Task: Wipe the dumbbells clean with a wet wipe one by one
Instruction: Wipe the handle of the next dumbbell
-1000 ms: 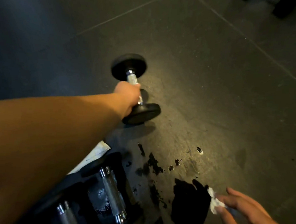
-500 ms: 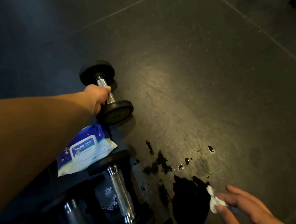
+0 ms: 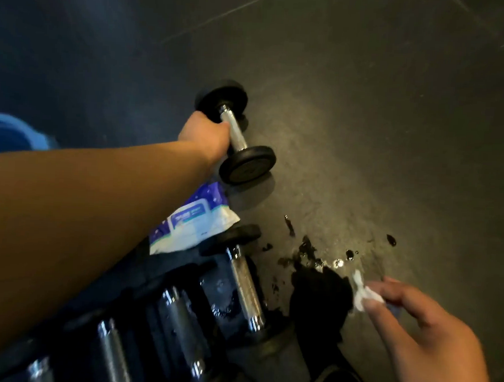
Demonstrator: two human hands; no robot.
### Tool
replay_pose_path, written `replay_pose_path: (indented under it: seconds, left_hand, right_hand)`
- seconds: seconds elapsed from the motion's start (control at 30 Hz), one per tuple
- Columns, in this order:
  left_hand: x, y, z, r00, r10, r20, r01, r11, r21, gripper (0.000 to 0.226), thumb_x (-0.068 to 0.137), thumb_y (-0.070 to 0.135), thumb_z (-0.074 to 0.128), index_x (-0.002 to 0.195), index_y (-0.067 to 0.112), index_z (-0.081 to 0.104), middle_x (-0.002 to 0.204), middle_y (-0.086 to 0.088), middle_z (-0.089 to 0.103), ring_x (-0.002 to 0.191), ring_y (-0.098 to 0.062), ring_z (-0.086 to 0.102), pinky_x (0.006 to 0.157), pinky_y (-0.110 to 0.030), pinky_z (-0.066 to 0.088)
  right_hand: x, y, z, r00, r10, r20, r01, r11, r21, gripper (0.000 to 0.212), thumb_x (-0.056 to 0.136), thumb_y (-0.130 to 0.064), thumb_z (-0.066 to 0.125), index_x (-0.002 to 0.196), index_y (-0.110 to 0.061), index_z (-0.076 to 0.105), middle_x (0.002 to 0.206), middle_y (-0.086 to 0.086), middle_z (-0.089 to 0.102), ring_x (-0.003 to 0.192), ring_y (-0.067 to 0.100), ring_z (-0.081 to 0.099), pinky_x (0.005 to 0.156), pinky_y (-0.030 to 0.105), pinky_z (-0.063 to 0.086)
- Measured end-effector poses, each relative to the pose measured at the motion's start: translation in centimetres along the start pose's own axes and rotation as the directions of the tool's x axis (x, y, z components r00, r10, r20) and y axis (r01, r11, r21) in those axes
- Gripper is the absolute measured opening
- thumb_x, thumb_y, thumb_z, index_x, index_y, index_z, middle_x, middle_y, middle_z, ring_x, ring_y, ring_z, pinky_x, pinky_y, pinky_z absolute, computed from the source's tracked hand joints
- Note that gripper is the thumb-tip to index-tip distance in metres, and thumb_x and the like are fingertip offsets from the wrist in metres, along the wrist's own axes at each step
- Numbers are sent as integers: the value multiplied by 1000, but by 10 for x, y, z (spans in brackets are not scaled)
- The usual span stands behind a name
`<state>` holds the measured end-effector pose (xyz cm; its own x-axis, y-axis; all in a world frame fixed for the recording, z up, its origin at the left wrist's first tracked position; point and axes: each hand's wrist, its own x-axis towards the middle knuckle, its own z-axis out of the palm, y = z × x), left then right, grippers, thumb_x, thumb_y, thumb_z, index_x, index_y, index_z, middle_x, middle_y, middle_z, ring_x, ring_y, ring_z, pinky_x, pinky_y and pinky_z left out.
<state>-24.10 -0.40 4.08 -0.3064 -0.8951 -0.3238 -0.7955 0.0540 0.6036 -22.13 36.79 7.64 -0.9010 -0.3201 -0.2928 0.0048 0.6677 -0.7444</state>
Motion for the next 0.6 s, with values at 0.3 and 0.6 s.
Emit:
replay_pose_path:
  seconds: [0.3,0.6]
  left_hand:
    - [-164,-92,-35,988,-151,-25,145,978,-152,35,86,32,65,119,27,55,97,3,65,93,-22,63,83,-32,49]
    - [-217,-133,31,852,-449,268,510,827,-236,52,57,53,73,95,19,61,93,-8,66,86,-33,66,77,-51,59]
  right_hand:
    - [-40,-45,12,990,-24,139,-7,975,223,15,87,-20,76,80,-33,75,80,-20,69,74,-4,62,60,2,40]
    - [-60,-19,8,988,118,99,-147,908,392,14,86,-13,77,83,-27,78,87,-16,75,84,-3,66,80,16,47]
